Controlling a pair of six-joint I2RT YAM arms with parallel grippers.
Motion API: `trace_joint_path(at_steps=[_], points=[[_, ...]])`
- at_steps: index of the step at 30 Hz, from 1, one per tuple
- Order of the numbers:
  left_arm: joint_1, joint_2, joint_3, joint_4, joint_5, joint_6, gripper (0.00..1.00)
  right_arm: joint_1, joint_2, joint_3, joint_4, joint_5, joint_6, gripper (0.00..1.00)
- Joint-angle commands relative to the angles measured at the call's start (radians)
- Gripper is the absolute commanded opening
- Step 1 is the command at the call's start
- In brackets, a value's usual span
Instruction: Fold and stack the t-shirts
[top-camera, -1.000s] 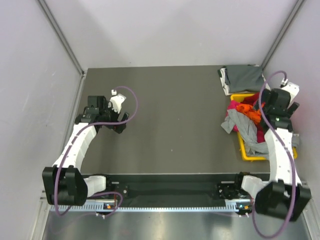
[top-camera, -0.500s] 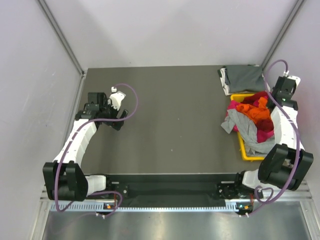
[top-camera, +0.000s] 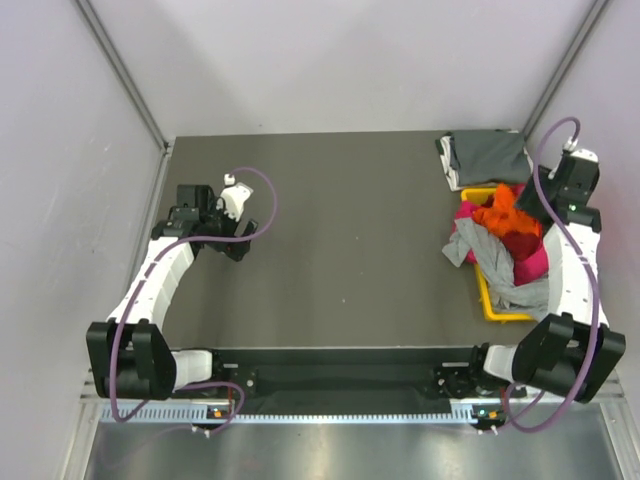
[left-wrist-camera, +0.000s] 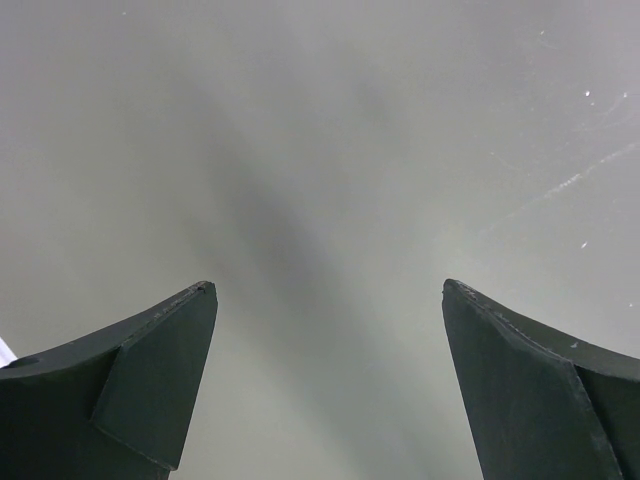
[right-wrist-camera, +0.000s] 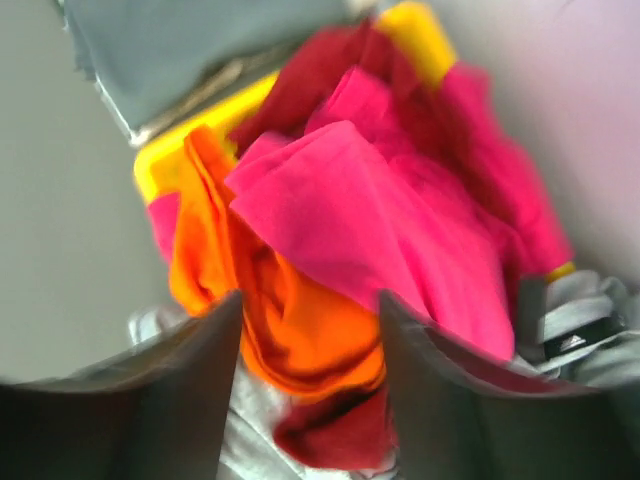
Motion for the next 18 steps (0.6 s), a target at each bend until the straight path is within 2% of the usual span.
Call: trace_joint_path(at_steps=[1,2,4,10,18], points=[[0.004,0.005,0.004,0.018,0.042,0.010,0.99,-0.011,-0.044,-0.110,0.083,-0.080,0.081,0.60],[0.004,0.014,0.004,0.020,0.042,0.013,0.99,-0.012,-0.041,-0.114,0.103,-0.031,0.080,0.70],[0.004,0.022,0.004,0.017,0.042,0.022,0.99,-0.012,-0.023,-0.089,0.146,0.000,0.055,0.72],[0.004,0.033,-0.004,0.031,0.044,0.028,0.99,0.020,0.132,0.064,0.096,0.040,-0.038,0.73],[0.004,0.041,0.004,0.029,0.021,0.034,0.99,0.026,0.247,0.083,0.064,0.196,-0.029,0.69]])
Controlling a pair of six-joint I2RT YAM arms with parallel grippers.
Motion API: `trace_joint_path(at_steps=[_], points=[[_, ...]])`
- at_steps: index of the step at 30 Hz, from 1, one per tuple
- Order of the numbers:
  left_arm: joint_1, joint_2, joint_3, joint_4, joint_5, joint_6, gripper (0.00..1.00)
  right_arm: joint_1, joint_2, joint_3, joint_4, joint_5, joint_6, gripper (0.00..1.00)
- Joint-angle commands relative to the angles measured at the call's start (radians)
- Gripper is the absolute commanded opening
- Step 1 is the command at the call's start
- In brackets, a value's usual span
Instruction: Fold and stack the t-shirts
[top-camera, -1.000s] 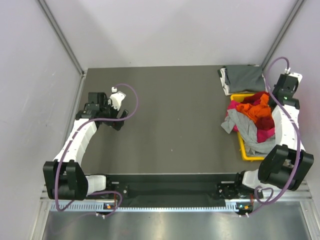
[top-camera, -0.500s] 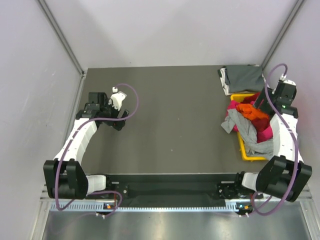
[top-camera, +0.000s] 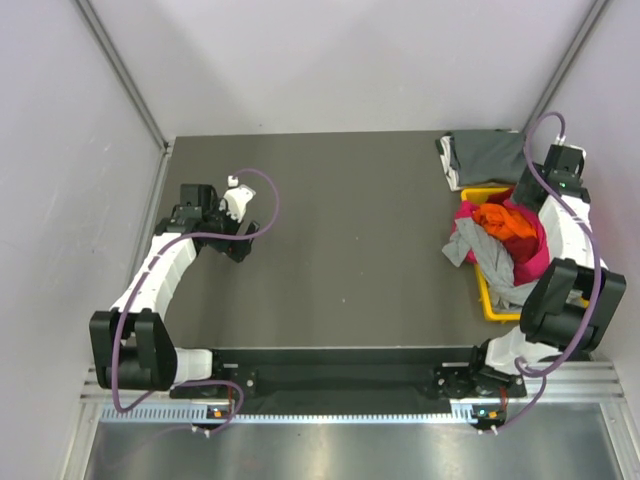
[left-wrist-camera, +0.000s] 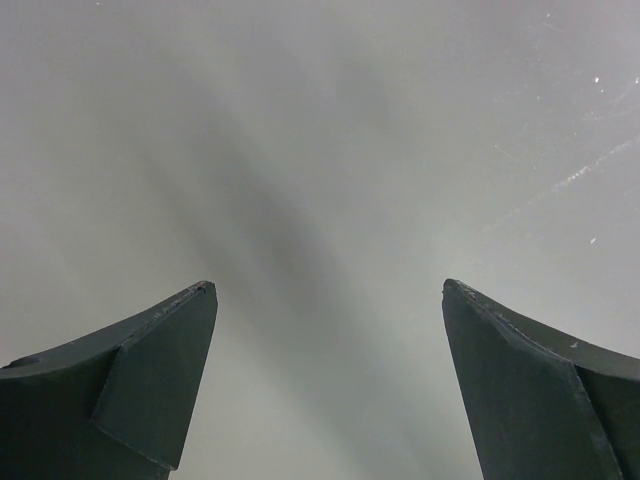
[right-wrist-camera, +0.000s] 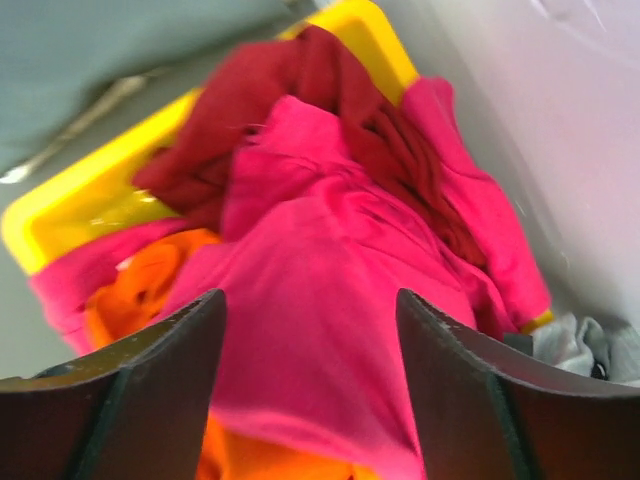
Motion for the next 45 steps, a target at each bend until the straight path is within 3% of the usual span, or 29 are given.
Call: trace_joint_path(at_steps=[1,4,5,6,12,20,25,28,29,33,36,37,38,40,43,44,45], points=[[0.004,-0.008,0.005,0.021,0.007,0.015,0.99,0.005,0.015,0.024,0.000,0.107,0.002,0.68],[0.004,-0.011,0.005,0.016,0.005,0.019,0.99,0.003,0.030,0.041,0.008,0.113,0.002,0.33],[0.003,-0.012,0.005,0.015,0.005,0.019,0.99,0.005,0.035,0.049,-0.007,0.090,0.002,0.10],[0.004,-0.012,0.004,0.016,0.005,0.019,0.99,0.005,0.029,0.063,-0.013,0.079,0.002,0.01],[0.003,-0.020,0.005,0.004,-0.004,0.025,0.99,0.005,-0.066,0.126,-0.038,0.128,0.008,0.00],[0.004,-0.048,0.019,-0.024,0.008,0.025,0.99,0.005,-0.310,0.349,-0.047,0.220,-0.022,0.00],[0.003,-0.060,0.038,-0.047,0.017,0.019,0.99,0.005,-0.441,0.506,-0.003,0.162,-0.069,0.00],[0.004,-0.069,0.048,-0.048,0.020,0.009,0.99,0.005,-0.485,0.572,0.029,-0.055,-0.082,0.00],[0.004,-0.069,0.050,-0.048,0.022,0.006,0.99,0.005,-0.488,0.587,0.039,-0.211,-0.079,0.00],[0.004,-0.062,0.070,-0.039,0.039,-0.030,0.99,0.005,-0.488,0.627,0.078,-0.583,-0.050,0.00],[0.003,-0.065,0.079,-0.039,0.028,-0.047,0.99,0.005,-0.488,0.614,0.193,-0.837,0.067,0.00],[0.004,-0.069,0.079,-0.037,0.014,-0.047,0.99,0.005,-0.487,0.606,0.315,-0.953,0.123,0.00],[0.004,-0.071,0.079,-0.031,0.007,-0.048,0.99,0.006,-0.484,0.598,0.391,-0.999,0.257,0.00],[0.006,-0.071,0.079,-0.030,-0.004,-0.050,0.99,0.006,-0.465,0.598,0.577,-1.027,0.376,0.00],[0.006,-0.071,0.082,-0.025,-0.019,-0.057,0.99,0.005,-0.398,0.679,0.719,-1.051,0.537,0.00],[0.006,-0.071,0.081,-0.018,-0.030,-0.065,0.99,0.011,-0.352,0.710,0.867,-1.079,0.686,0.00],[0.006,-0.072,0.081,-0.016,-0.033,-0.068,0.99,0.023,-0.329,0.718,0.869,-1.079,0.776,0.00]])
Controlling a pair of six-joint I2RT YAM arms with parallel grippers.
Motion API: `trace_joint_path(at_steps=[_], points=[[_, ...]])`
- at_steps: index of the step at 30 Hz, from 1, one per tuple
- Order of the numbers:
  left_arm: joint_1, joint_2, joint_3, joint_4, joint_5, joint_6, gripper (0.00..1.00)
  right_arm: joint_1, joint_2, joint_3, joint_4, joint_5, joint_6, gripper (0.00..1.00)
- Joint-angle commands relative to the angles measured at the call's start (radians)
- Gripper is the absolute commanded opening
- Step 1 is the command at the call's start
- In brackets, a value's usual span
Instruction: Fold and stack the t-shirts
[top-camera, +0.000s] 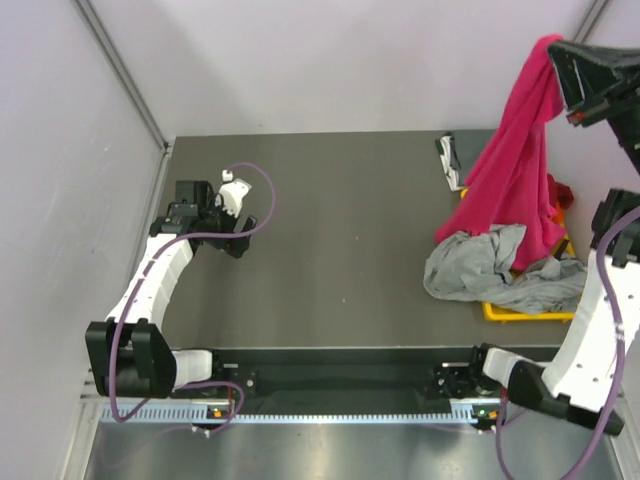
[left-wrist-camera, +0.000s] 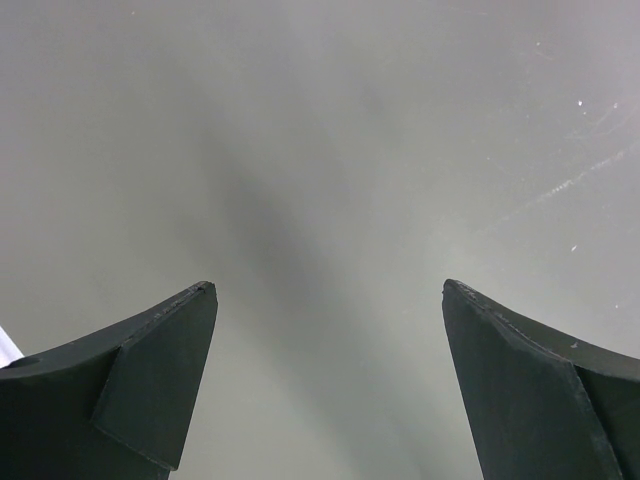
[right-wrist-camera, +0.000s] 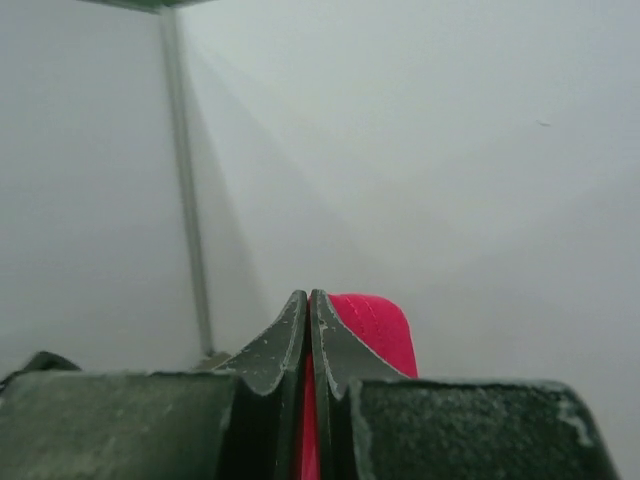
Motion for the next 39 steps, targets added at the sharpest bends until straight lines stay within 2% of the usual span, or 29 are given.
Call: trace_joint_path(at_steps=[1,2,3,4,5,7,9,12,18,19,20,21,22,23,24,25,26,27,29,30,31,32,35,39], points=[[0.006,-0.033,0.036,0.034,-0.022,-0.028,0.99,0.047,0.084,0.099,0.560,-0.123,0.443,0.00],[0.007,-0.032,0.038,0.039,-0.021,-0.032,0.99,0.080,0.107,0.114,0.589,-0.122,0.535,0.00],[0.007,-0.032,0.044,0.042,-0.018,-0.043,0.99,0.188,0.150,0.161,0.570,-0.123,0.516,0.00],[0.007,-0.030,0.049,0.044,-0.013,-0.048,0.99,0.262,0.167,0.187,0.416,-0.108,0.455,0.00],[0.009,-0.030,0.055,0.045,-0.011,-0.054,0.99,0.432,0.182,0.212,0.307,-0.085,0.254,0.00],[0.012,-0.026,0.073,0.047,-0.005,-0.077,0.99,0.572,0.235,0.260,0.056,0.013,0.002,0.00],[0.016,-0.023,0.091,0.048,-0.004,-0.094,0.99,0.701,0.315,0.278,-0.027,0.053,-0.068,0.00],[0.026,-0.026,0.107,0.051,0.001,-0.107,0.99,0.803,0.421,0.281,-0.107,0.119,-0.139,0.00],[0.090,-0.021,0.133,0.053,0.068,-0.126,0.99,0.881,0.550,0.217,-0.251,0.289,-0.235,0.01],[0.092,-0.018,0.134,0.050,0.074,-0.126,0.99,0.881,0.566,0.218,-0.360,0.349,-0.275,0.07],[0.092,-0.015,0.137,0.048,0.097,-0.124,0.99,0.881,0.586,0.229,-0.440,0.402,-0.307,0.34],[0.092,-0.009,0.136,0.047,0.110,-0.123,0.99,0.881,0.613,0.249,-0.523,0.468,-0.336,0.50],[0.092,-0.006,0.133,0.050,0.125,-0.124,0.99,0.881,0.618,0.246,-0.671,0.639,-0.370,0.61],[0.092,-0.003,0.125,0.062,0.163,-0.124,0.99,0.881,0.615,0.228,-0.731,0.738,-0.367,0.88],[0.090,0.005,0.119,0.062,0.186,-0.120,0.99,0.881,0.577,0.136,-0.774,0.833,-0.355,0.97],[0.087,0.014,0.121,0.057,0.217,-0.115,0.99,0.881,0.536,0.058,-0.803,0.975,-0.322,1.00],[0.081,0.022,0.121,0.054,0.237,-0.115,0.99,0.881,0.487,-0.034,-0.794,1.028,-0.296,1.00],[0.067,0.042,0.124,0.053,0.252,-0.111,0.99,0.881,0.374,-0.229,-0.779,1.076,-0.270,1.00],[0.005,0.066,0.130,0.064,0.237,-0.107,0.99,0.881,0.272,-0.401,-0.760,1.154,-0.190,1.00],[-0.053,0.106,0.142,0.071,0.192,-0.106,0.99,0.883,0.200,-0.524,-0.788,1.168,-0.132,1.00],[-0.054,0.131,0.151,0.071,0.168,-0.103,0.99,0.883,0.174,-0.577,-0.806,1.168,-0.131,1.00],[-0.115,0.157,0.177,0.079,0.139,-0.106,0.99,0.884,0.154,-0.669,-0.823,1.143,-0.084,1.00],[-0.221,0.293,0.258,0.080,0.085,-0.111,0.99,0.906,0.100,-0.835,-0.849,1.040,0.005,1.00],[-0.316,0.500,0.389,0.051,0.074,-0.133,0.99,0.995,0.075,-0.981,-0.830,1.000,0.129,1.00]])
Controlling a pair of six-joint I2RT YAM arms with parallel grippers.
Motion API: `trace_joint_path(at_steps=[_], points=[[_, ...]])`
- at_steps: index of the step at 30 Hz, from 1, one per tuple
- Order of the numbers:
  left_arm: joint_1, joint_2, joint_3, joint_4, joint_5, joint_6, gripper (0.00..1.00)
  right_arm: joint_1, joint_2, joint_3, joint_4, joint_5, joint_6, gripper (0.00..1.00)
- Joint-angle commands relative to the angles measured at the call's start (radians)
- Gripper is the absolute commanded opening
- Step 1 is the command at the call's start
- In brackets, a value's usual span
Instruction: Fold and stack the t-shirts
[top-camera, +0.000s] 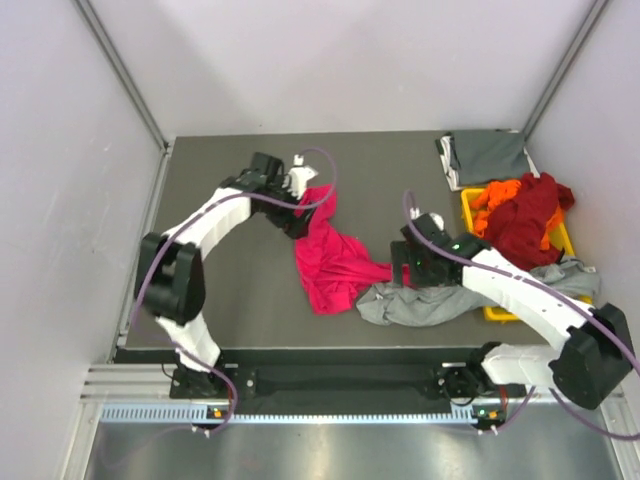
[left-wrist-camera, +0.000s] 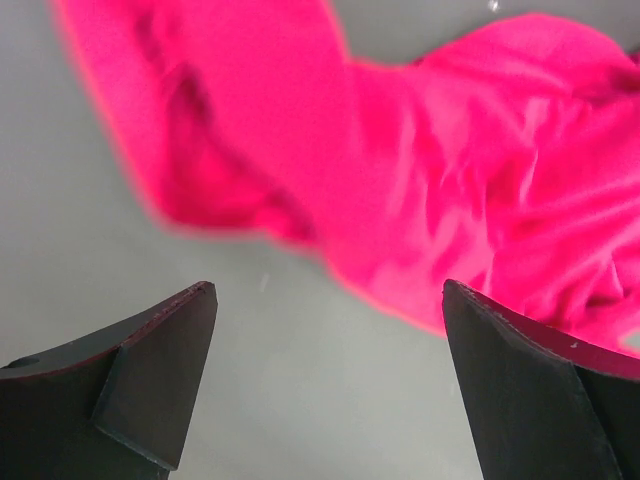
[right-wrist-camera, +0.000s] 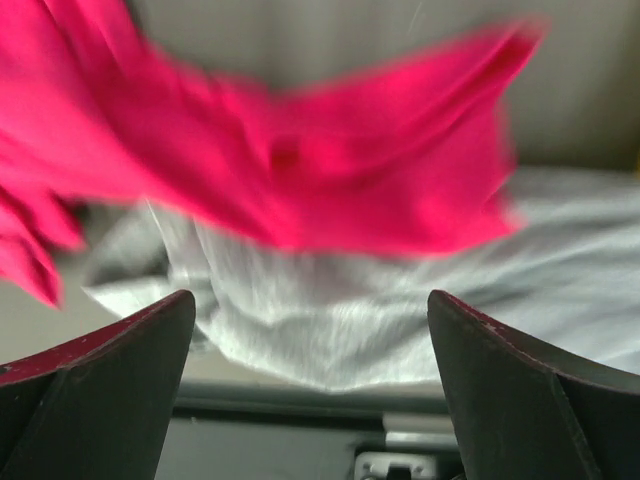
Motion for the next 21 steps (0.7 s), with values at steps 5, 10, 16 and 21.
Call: trace_joint_path(at_steps=[5,10,16,21], points=[[-0.121,0.247,0.174,0.020,-0.048,-0.029,0.96,0.165,0.087,-0.161,0.101,-0.092,0.221,0.88],[-0.125,0.283,0.180,-0.009,-0.072,-0.030,0.00,0.176,0.153,-0.131,0.115,-0.043,0.192,0.05],[-0.097,0.160,0.057,0.052,-0.129,-0.015,0.00,0.100,0.023,0.073,0.016,0.186,0.086,0.00],[0.012,0.013,-0.021,0.051,-0.063,-0.018,0.00,-0.321,-0.242,0.185,0.167,0.189,-0.102,0.00]])
